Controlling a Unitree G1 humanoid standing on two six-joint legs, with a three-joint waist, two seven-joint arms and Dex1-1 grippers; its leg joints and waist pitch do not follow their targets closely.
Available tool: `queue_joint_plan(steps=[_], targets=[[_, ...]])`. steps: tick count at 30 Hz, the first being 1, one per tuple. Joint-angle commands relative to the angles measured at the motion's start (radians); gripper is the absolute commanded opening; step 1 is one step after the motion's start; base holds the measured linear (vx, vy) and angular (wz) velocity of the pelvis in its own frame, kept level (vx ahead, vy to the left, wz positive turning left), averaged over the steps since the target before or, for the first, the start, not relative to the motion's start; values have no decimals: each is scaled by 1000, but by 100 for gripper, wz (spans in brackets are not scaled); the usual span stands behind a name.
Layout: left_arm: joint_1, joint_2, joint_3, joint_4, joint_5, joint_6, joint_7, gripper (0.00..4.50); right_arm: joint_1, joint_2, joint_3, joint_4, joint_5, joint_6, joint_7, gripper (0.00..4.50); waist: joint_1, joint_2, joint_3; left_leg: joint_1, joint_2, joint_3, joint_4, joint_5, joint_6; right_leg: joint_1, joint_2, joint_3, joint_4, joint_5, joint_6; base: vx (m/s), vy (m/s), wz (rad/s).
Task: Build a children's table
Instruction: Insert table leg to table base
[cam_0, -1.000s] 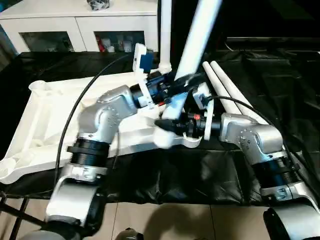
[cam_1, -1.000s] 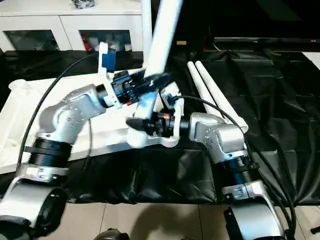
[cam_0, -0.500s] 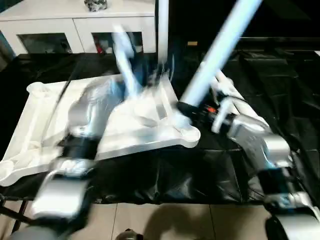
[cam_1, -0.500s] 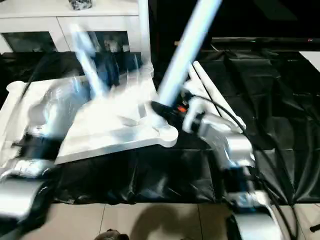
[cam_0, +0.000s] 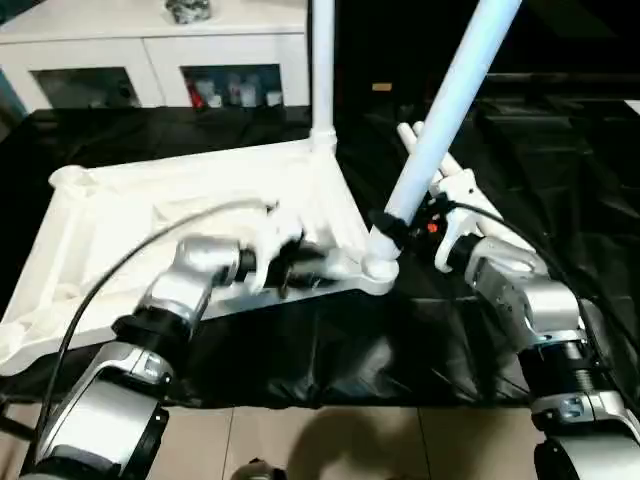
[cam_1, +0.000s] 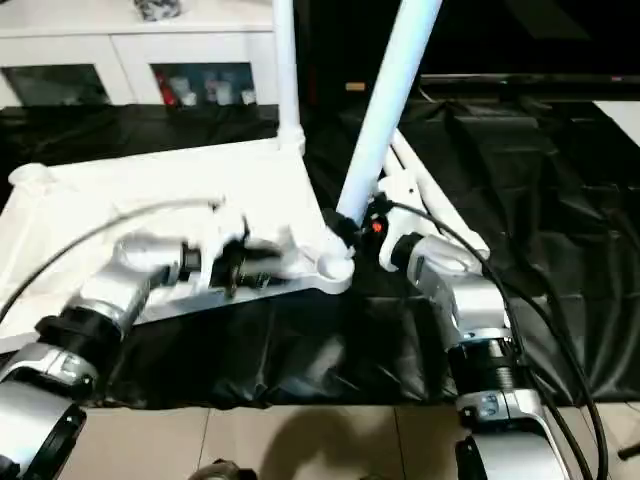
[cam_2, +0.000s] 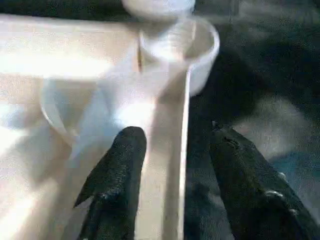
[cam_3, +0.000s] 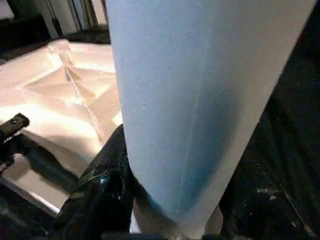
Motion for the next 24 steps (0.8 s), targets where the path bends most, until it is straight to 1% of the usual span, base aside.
queue_joint_plan(steps=[1,3,4,5,6,7,8,12,15,17,20,22,23,24], targets=[[-27,6,-5,11,8,-16,-18,185,-4,0,16,1,-7,-13,12,189,2,1,-86,18,37,-24,-63,-130,23,61,-73,45,-65,-65,-241,0,0,0],[-29,6,-6,22,11,-25,-23,165,-8,0,21,10,-9,-14,13,189,2,1,-85,19,38,-23,-64,-142,22,60,-72,45,-67,-72,-249,0,0,0],[-31,6,-6,29,14,-30,-23,165,-12,1,23,16,-10,-13,13,189,2,1,-85,19,38,-23,-64,-143,22,61,-73,45,-67,-72,-251,0,0,0],[-33,5,-5,38,17,-38,-23,161,-13,2,25,20,-11,-13,14,189,1,3,-85,19,38,-23,-64,-145,21,60,-71,45,-67,-72,-251,0,0,0],[-43,3,-3,60,26,-58,-24,139,-18,3,28,26,-10,-13,20,189,1,0,-85,19,38,-23,-64,-146,21,61,-72,45,-67,-69,-252,0,0,0],[-49,1,-2,76,33,-71,-26,127,-21,4,31,29,-10,-12,25,189,1,1,-85,19,36,-23,-63,-150,24,62,-71,45,-69,-75,-251,0,0,0],[-59,-1,3,97,39,-89,-33,127,-23,5,35,30,-12,-9,37,189,0,0,-85,19,37,-23,-63,-150,24,61,-72,46,-69,-76,-249,0,0,0],[-63,2,10,104,29,-93,-64,85,-25,1,48,31,-12,-2,58,189,2,-1,-85,19,39,-23,-64,-141,30,62,-73,45,-65,-59,-259,0,0,0],[-62,8,11,110,23,-89,-96,69,-31,-1,55,43,-8,4,75,189,3,-1,-85,19,39,-23,-63,-147,31,62,-75,45,-66,-72,-264,0,0,0],[-62,9,9,114,27,-91,-96,46,-34,-1,56,47,-8,4,78,189,2,0,-84,20,40,-23,-64,-149,29,61,-74,45,-66,-77,-263,0,0,0],[-66,11,2,134,44,-106,-109,34,-46,-7,69,67,-14,13,106,189,2,-1,-85,20,39,-22,-63,-146,32,61,-73,45,-66,-73,-264,0,0,0],[-69,9,8,145,43,-111,-119,13,-55,-12,82,81,-23,20,134,189,3,-1,-85,20,41,-23,-63,-141,35,61,-74,45,-64,-56,-268,0,0,0],[-69,9,11,145,40,-109,-125,4,-59,-16,91,85,-26,30,147,189,3,-4,-85,19,40,-22,-63,-142,36,61,-74,45,-64,-55,-272,0,0,0],[-69,9,13,144,39,-108,-129,1,-61,-20,97,86,-29,33,154,189,3,-3,-85,19,40,-23,-63,-140,37,62,-74,45,-63,-55,-272,0,0,0]])
